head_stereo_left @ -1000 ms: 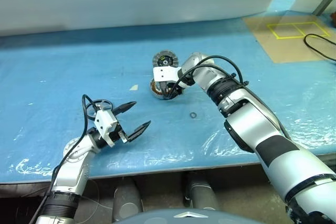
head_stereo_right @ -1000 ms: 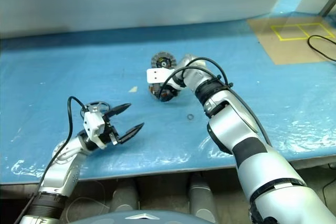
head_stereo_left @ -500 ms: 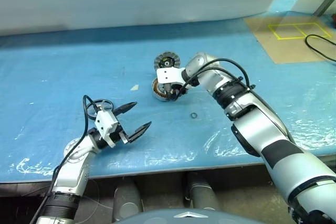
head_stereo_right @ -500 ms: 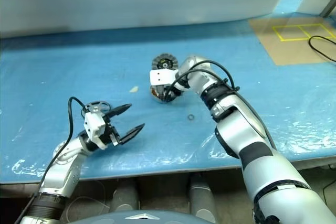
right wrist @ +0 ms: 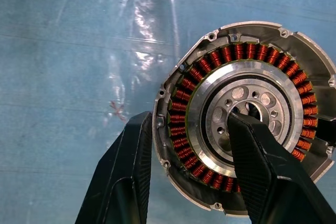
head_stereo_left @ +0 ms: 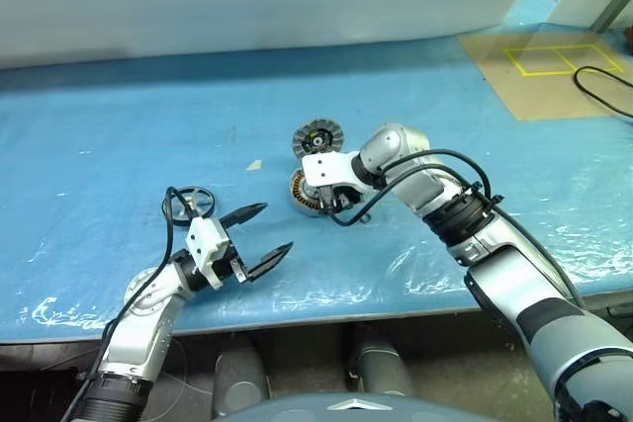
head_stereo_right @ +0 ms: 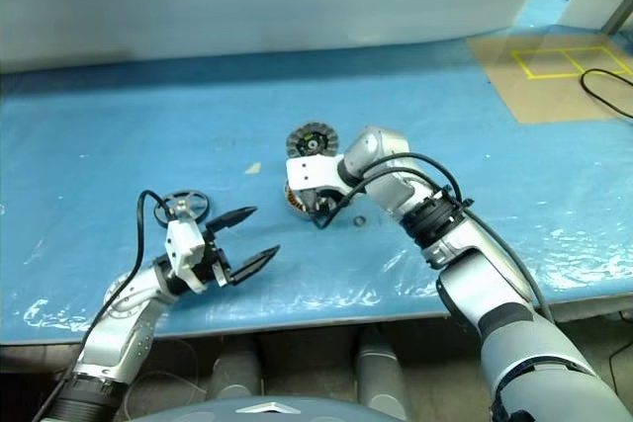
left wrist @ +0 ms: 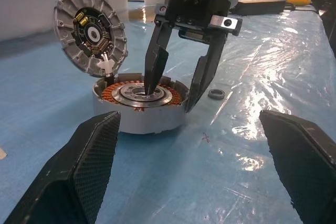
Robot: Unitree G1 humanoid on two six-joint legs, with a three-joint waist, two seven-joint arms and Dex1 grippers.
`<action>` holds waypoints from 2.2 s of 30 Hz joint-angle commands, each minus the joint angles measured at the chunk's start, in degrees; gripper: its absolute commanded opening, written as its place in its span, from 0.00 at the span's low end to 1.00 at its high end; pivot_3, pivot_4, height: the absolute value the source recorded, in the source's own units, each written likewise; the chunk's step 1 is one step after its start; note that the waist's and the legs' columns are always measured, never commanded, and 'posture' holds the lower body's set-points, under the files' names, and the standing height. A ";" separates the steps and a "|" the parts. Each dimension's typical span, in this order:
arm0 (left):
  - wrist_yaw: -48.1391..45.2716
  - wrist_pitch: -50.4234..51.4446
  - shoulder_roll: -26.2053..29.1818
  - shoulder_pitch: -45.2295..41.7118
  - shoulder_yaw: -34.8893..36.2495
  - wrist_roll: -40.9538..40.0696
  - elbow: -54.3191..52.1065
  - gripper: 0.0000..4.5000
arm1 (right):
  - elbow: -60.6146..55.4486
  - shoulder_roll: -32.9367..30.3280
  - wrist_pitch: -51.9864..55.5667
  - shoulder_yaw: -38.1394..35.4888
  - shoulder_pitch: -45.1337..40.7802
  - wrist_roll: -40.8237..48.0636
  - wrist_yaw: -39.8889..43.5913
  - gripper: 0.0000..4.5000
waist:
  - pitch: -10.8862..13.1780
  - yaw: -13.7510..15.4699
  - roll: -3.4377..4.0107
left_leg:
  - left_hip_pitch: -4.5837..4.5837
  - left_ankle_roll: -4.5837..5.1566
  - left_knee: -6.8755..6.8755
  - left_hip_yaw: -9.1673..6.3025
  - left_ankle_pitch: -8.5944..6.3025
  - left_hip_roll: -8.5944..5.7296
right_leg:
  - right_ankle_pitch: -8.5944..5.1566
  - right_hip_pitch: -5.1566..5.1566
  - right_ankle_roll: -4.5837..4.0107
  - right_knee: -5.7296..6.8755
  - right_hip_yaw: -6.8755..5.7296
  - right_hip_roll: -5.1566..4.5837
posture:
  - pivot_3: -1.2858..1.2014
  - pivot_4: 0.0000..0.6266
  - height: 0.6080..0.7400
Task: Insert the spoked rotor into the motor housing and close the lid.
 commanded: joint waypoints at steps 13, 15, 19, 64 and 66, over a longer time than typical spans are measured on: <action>0.38 -0.32 0.86 4.23 1.40 -1.36 -4.22 1.00 | -13.24 -3.86 6.11 9.39 6.79 0.88 6.27 0.41 | -0.63 -0.08 -0.08 | 0.22 -0.01 -0.03 0.00 -0.02 0.00 | -0.01 0.18 0.02 -0.02 0.03 0.00 | 0.52 0.24 1.00; 0.43 -0.61 0.85 4.61 1.60 -1.29 -4.14 1.00 | -13.90 -4.44 5.95 10.17 7.01 0.88 6.77 0.41 | -0.72 -0.08 -0.07 | 0.24 0.01 -0.05 0.00 -0.03 0.00 | -0.02 0.30 0.02 -0.04 0.03 0.00 | 0.52 0.24 1.00; 0.50 -0.84 0.67 4.87 1.63 -1.06 -4.07 1.00 | -14.61 -4.59 6.35 10.76 7.33 1.35 6.98 0.41 | -0.75 -0.05 -0.07 | 0.52 0.05 -0.10 0.01 -0.06 0.00 | -0.04 0.68 0.06 -0.13 0.02 -0.01 | 0.52 0.24 1.00; -4.52 -0.42 2.18 2.11 1.40 -1.64 -0.11 1.00 | -20.20 -12.72 10.34 -16.85 11.58 27.50 -3.43 0.99 | -0.87 0.01 -0.03 | 0.55 0.03 -0.33 0.04 -0.06 -0.01 | -0.05 0.58 0.08 -0.44 0.02 0.00 | 0.52 0.24 1.00; -4.52 -0.76 1.99 2.59 1.30 -1.54 -0.03 1.00 | -20.51 -12.72 9.85 -20.10 14.63 28.91 -6.50 0.99 | -0.86 0.07 -0.03 | 0.55 0.03 -0.34 0.05 -0.06 -0.01 | -0.05 0.59 0.08 -0.46 0.03 0.00 | 0.52 0.24 1.00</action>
